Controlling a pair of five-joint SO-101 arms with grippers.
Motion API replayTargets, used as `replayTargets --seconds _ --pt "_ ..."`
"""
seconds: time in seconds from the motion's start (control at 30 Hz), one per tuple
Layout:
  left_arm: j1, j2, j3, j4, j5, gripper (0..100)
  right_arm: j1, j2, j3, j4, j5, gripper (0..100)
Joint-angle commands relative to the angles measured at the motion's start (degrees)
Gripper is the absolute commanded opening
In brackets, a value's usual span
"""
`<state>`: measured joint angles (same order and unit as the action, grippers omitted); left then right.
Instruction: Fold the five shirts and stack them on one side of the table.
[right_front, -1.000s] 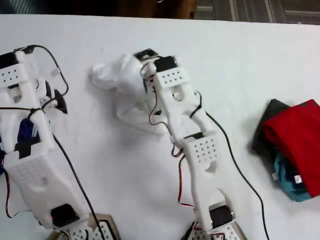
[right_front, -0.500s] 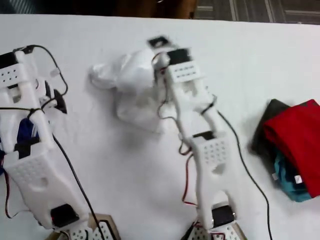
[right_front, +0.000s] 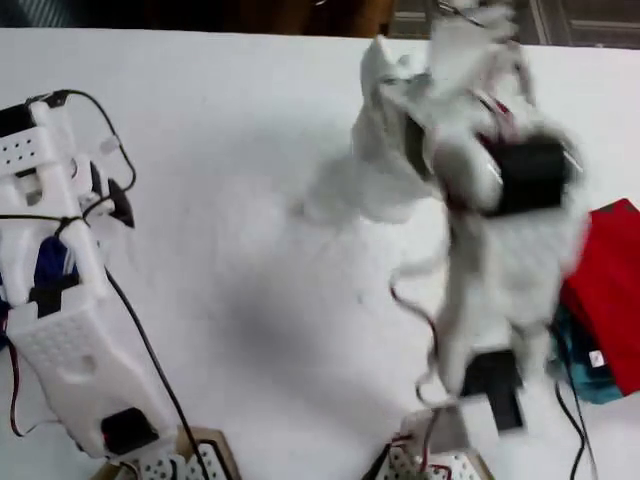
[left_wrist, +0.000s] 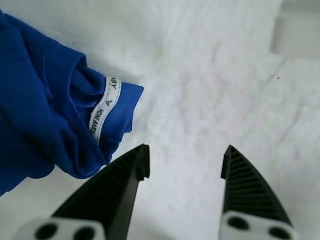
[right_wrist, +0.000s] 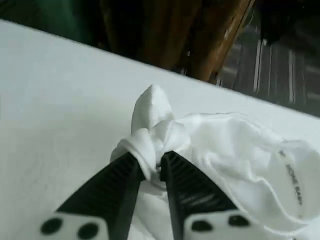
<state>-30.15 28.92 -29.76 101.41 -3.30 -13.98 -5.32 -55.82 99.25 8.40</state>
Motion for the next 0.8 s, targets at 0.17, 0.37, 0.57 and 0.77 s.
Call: replayTargets --seconds 0.17,0.37,0.57,0.77 --pt "-0.4 -0.4 0.1 0.5 -0.4 24 -6.9 -15.4 3.3 2.0 6.2 1.8" --pt "-0.4 -0.4 0.1 0.4 -0.4 24 -1.4 -15.8 12.2 2.0 6.6 1.8" --pt "-0.4 -0.4 0.1 0.1 -0.5 24 -0.1 -15.7 17.4 1.1 8.2 1.8" --pt "6.6 -0.4 0.7 0.8 -10.0 24 0.5 -15.6 19.7 1.0 9.1 1.8"
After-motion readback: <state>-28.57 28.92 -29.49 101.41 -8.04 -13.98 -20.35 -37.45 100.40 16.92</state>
